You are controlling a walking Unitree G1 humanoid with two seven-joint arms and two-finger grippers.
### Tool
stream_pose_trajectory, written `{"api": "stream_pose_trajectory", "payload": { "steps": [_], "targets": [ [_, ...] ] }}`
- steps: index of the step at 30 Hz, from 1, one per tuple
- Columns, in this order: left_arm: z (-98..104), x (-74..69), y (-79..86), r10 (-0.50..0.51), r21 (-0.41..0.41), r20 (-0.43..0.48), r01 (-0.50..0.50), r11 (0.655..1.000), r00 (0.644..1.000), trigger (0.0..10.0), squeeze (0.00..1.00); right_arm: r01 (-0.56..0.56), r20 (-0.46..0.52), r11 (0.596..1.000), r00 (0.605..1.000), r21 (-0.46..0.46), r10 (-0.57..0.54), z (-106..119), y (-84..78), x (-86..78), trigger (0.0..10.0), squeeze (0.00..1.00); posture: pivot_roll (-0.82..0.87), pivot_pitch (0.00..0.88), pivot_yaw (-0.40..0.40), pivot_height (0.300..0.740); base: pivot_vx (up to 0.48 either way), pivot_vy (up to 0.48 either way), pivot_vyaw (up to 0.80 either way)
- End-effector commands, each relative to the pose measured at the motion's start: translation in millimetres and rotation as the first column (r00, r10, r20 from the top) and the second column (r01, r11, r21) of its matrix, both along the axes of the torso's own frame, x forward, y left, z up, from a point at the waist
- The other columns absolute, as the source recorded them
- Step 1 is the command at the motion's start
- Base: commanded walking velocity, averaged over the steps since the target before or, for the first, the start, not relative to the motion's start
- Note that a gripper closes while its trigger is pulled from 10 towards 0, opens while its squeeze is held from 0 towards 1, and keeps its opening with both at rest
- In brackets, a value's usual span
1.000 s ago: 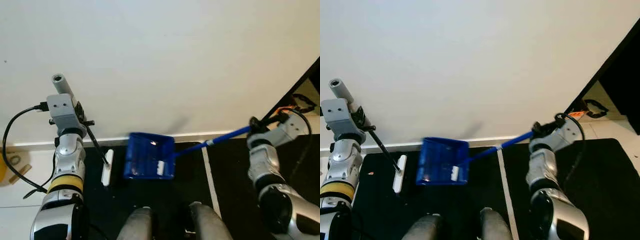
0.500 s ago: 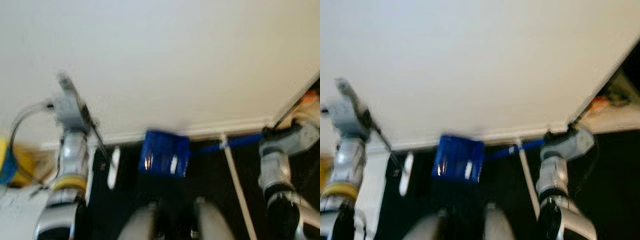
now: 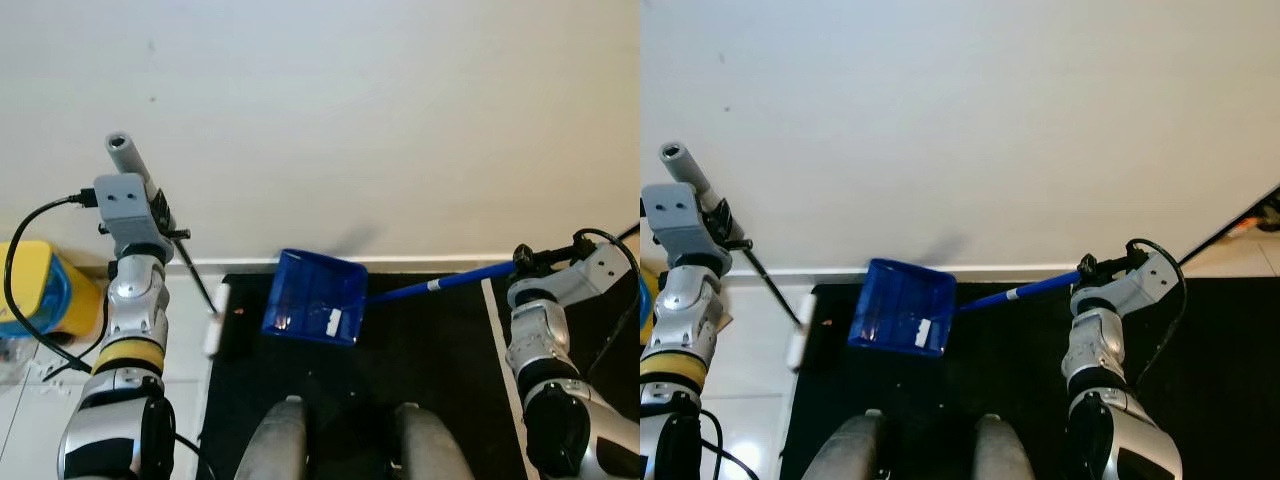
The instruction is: Sweep floor
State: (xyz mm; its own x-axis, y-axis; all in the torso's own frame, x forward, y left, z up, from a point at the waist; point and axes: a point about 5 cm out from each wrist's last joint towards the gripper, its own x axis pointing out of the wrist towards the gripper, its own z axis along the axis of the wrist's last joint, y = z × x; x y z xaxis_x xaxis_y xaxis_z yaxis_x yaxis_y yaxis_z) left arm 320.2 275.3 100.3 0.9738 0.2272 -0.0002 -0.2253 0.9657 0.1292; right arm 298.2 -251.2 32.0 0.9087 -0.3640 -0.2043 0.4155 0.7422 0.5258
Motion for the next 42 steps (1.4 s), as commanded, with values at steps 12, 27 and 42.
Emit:
{"api": "stream_pose_trajectory", "payload": {
  "steps": [12,27,42],
  "targets": [
    [-1.0,2.8,2.8,0.05,-0.005,-0.025,-0.05,0.999,0.998,10.0,0.0,0.049,0.035,0.999,0.998,-0.021,-0.048,10.9,-18.5,0.7,10.0,0.0,0.08,0.075,0.011,0.74,0.0,-0.2,0.0],
    [-3.8,1.0,4.1,0.073,-0.038,-0.022,-0.074,0.997,0.997,10.0,0.0,0.02,0.05,0.999,0.999,-0.049,-0.017,21.4,-23.0,8.3,10.0,0.0,0.06,0.078,-0.004,0.74,0.0,-0.287,0.0],
    [-3.2,2.5,13.5,0.181,-0.011,-0.04,-0.182,0.983,0.983,10.0,0.0,-0.108,0.052,0.985,0.992,-0.138,0.116,37.5,-4.8,28.9,10.0,0.0,0.04,0.08,-0.001,0.74,0.0,-0.031,0.0]
  ]
}}
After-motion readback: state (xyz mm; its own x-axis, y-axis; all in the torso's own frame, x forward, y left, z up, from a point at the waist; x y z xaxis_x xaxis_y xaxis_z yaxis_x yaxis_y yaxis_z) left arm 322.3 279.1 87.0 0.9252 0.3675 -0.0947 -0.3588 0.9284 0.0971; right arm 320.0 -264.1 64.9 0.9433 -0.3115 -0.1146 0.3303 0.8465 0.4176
